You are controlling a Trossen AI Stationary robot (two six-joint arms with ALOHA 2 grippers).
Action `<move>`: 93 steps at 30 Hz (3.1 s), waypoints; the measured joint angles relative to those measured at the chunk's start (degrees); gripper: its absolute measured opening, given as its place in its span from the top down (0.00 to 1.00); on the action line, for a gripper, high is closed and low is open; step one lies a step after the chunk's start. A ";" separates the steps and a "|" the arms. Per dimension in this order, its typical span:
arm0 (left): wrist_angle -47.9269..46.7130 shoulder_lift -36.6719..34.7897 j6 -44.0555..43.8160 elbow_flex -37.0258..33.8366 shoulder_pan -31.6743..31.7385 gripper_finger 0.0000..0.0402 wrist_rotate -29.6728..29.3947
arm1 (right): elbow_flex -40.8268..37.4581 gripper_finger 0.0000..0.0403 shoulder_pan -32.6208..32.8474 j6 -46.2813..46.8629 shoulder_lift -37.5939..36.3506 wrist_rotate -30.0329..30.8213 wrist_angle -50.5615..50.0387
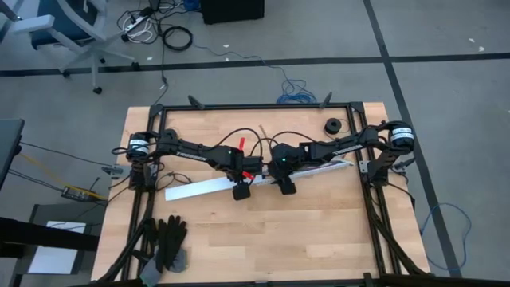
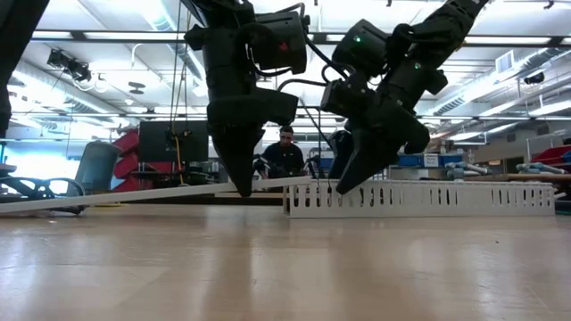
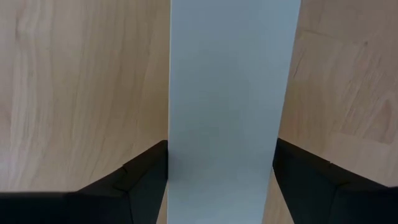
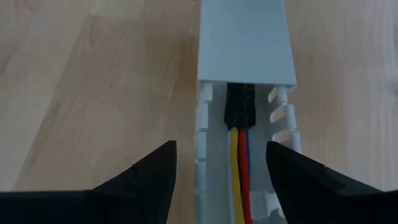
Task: Ziptie cables
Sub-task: Close the white cable duct
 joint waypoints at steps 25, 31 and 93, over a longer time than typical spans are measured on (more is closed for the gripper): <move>-0.10 0.00 0.02 0.02 0.00 0.37 0.09 | 0.00 0.44 0.09 7.33 -8.55 -0.23 -11.78; -0.06 0.00 0.02 0.02 0.00 0.37 0.07 | 0.00 0.46 0.09 9.71 -12.81 0.43 -20.32; 1.69 -0.04 0.07 0.02 -0.02 0.35 0.01 | -22.57 0.47 -1.77 4.89 -12.13 -3.37 29.35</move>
